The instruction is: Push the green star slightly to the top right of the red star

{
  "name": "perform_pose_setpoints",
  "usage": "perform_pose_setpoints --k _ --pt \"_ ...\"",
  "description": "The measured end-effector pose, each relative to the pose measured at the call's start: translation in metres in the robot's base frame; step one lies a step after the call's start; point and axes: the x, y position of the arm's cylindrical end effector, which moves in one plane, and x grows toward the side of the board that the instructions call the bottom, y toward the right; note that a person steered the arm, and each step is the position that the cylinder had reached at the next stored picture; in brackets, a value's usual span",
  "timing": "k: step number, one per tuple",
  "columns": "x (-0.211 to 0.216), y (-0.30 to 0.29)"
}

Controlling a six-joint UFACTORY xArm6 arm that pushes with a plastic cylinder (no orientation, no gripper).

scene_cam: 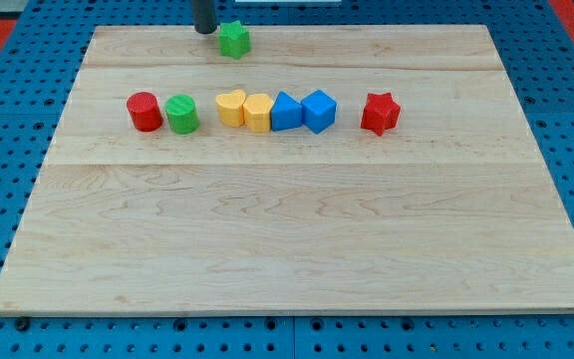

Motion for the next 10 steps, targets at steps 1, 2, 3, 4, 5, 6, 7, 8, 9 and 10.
perform_pose_setpoints --k 1,2,3,4,5,6,7,8,9,10 --pt "0.03 0.078" --pt "0.04 0.101" --pt "0.012 0.043" --pt "0.048 0.055" --pt "0.058 0.116" --pt "0.049 0.122" --pt "0.034 0.06" --pt "0.072 0.066" --pt "0.092 0.117" --pt "0.095 0.234"
